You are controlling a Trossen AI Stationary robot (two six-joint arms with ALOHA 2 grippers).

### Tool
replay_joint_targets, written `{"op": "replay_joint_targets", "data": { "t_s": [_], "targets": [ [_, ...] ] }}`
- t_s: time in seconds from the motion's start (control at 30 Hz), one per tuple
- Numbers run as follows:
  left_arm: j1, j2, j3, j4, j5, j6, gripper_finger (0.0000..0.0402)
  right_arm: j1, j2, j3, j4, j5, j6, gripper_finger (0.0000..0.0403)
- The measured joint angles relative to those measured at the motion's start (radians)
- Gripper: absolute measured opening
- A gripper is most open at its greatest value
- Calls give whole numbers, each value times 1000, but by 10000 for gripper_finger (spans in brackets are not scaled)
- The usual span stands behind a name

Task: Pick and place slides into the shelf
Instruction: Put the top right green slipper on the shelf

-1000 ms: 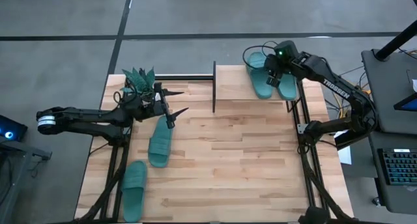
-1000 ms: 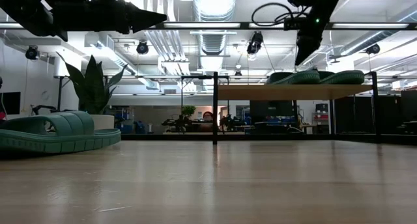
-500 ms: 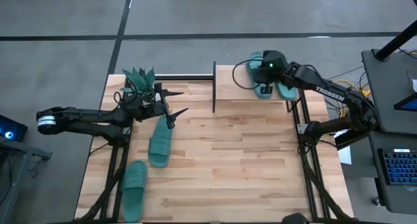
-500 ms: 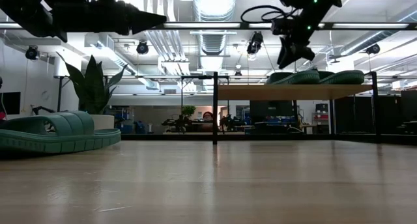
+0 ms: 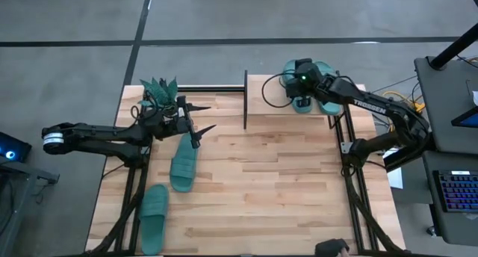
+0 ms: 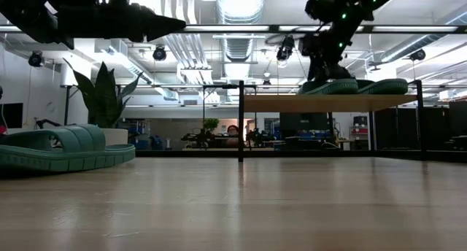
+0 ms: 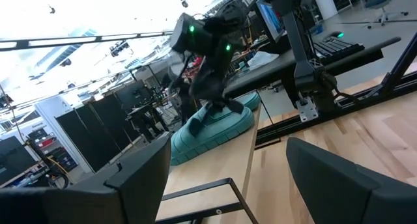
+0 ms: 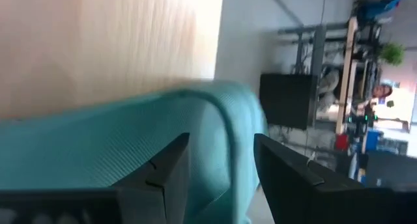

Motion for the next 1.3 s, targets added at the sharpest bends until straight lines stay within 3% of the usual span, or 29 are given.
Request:
{"op": "replay_joint_targets", "data": {
  "t_s": [0.27,0.53,0.77,1.3],
  "targets": [
    [0,0,-1,0,0,0,288,-5,66,51,4,67,44,126],
    [0,0,-9,0,0,0,288,-5,65,68,-30,71,50,21],
    [0,0,-13,0,0,0,288,-7,60,64,-69,170,46,13],
    [0,0,-13,1,0,0,288,-15,29,102,-117,166,-21,11]
  ]
}}
